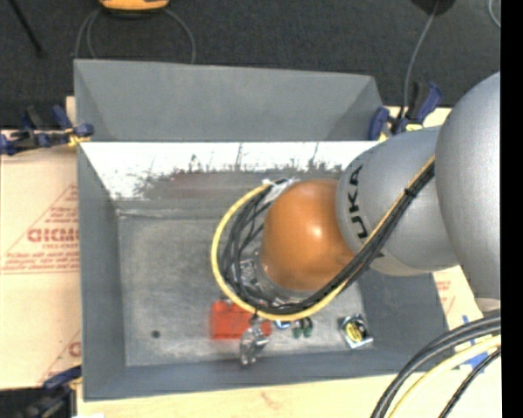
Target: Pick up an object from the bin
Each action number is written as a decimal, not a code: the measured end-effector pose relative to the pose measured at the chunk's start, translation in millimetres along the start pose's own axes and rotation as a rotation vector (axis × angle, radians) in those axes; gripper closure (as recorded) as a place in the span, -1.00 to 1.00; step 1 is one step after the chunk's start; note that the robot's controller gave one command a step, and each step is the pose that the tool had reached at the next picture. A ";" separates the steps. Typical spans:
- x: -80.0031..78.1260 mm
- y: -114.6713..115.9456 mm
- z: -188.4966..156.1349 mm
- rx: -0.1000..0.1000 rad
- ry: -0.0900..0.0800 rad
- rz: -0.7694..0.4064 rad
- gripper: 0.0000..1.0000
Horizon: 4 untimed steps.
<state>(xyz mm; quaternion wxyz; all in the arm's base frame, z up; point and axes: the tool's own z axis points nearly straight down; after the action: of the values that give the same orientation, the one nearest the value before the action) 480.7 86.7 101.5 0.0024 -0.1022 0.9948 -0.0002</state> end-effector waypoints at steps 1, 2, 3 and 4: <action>4.8 -3.1 -4.8 -0.002 0.005 0.066 -1.00; -1.1 -2.0 26.3 -0.002 -0.022 0.072 -1.00; -4.4 -2.4 24.2 -0.002 -0.007 0.075 -1.00; -6.0 -2.3 22.8 -0.003 -0.013 0.077 1.00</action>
Offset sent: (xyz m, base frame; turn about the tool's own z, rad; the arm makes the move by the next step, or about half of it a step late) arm -0.0045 -0.0038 0.0046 0.0674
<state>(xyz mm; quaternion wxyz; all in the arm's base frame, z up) 487.2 85.7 78.6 0.0086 -0.0637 0.9979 0.0021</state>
